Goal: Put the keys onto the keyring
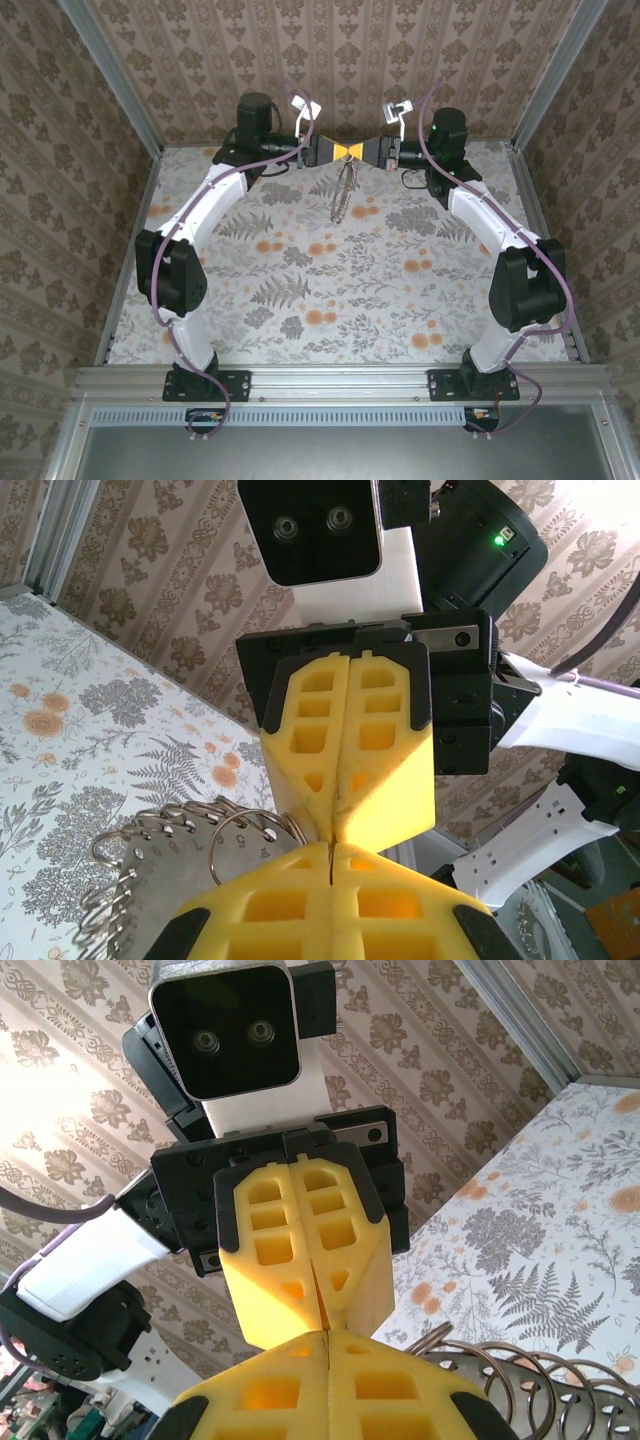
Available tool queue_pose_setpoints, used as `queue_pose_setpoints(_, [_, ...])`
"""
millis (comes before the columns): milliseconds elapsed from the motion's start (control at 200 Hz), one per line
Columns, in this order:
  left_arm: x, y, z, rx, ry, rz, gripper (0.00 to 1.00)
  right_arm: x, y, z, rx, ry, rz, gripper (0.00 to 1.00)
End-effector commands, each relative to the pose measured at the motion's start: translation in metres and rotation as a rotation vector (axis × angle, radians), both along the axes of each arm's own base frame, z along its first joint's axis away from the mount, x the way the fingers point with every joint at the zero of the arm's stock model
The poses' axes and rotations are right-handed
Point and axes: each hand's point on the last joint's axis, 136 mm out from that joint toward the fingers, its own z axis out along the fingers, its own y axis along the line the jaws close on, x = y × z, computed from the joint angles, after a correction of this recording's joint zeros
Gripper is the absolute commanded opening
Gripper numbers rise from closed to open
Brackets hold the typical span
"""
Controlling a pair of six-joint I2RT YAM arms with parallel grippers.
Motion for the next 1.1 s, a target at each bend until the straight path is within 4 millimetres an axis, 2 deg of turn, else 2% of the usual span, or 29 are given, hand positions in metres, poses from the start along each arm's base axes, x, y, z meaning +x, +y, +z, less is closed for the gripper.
queue_pose_setpoints(0, [-0.005,-0.003,0.002,-0.014,-0.021,-0.003,0.00,-0.007,-0.005,0.026,0.009,-0.082,-0.045,0.18])
queue_pose_setpoints(120, [-0.007,-0.001,0.010,-0.040,-0.044,0.003,0.00,-0.012,-0.010,0.033,0.006,-0.100,-0.074,0.35])
queue_pose_setpoints(260, [-0.007,0.001,0.016,-0.053,-0.044,0.009,0.00,-0.015,-0.024,0.037,-0.004,-0.116,-0.146,0.45])
queue_pose_setpoints(355, [-0.008,0.002,0.022,-0.069,-0.043,0.010,0.00,-0.014,-0.036,0.030,-0.011,-0.110,-0.229,0.46])
queue_pose_setpoints(495, [-0.010,0.002,0.029,-0.092,-0.041,0.012,0.00,-0.011,-0.050,0.006,-0.042,-0.091,-0.352,0.47])
queue_pose_setpoints(610, [-0.011,0.002,0.033,-0.104,-0.040,0.019,0.00,-0.015,-0.055,-0.013,-0.063,-0.088,-0.397,0.50])
queue_pose_setpoints(685, [-0.013,0.002,0.036,-0.110,-0.046,0.016,0.00,-0.014,-0.055,-0.032,-0.099,-0.081,-0.418,0.51])
queue_pose_setpoints(695, [-0.013,0.002,0.036,-0.110,-0.045,0.017,0.00,-0.019,-0.056,-0.025,-0.095,-0.099,-0.420,0.51])
queue_pose_setpoints(715, [-0.014,0.002,0.037,-0.112,-0.048,0.016,0.00,-0.020,-0.056,-0.025,-0.099,-0.110,-0.425,0.51])
queue_pose_setpoints(860, [-0.014,0.002,0.040,-0.118,-0.049,0.017,0.00,-0.021,-0.051,-0.041,-0.150,-0.115,-0.426,0.52])
queue_pose_setpoints(950, [-0.014,0.002,0.041,-0.119,-0.047,0.016,0.00,-0.020,-0.046,-0.043,-0.158,-0.122,-0.417,0.53])
queue_pose_setpoints(1095, [-0.013,0.002,0.043,-0.122,-0.043,0.015,0.00,-0.023,-0.038,-0.033,-0.156,-0.157,-0.397,0.54])
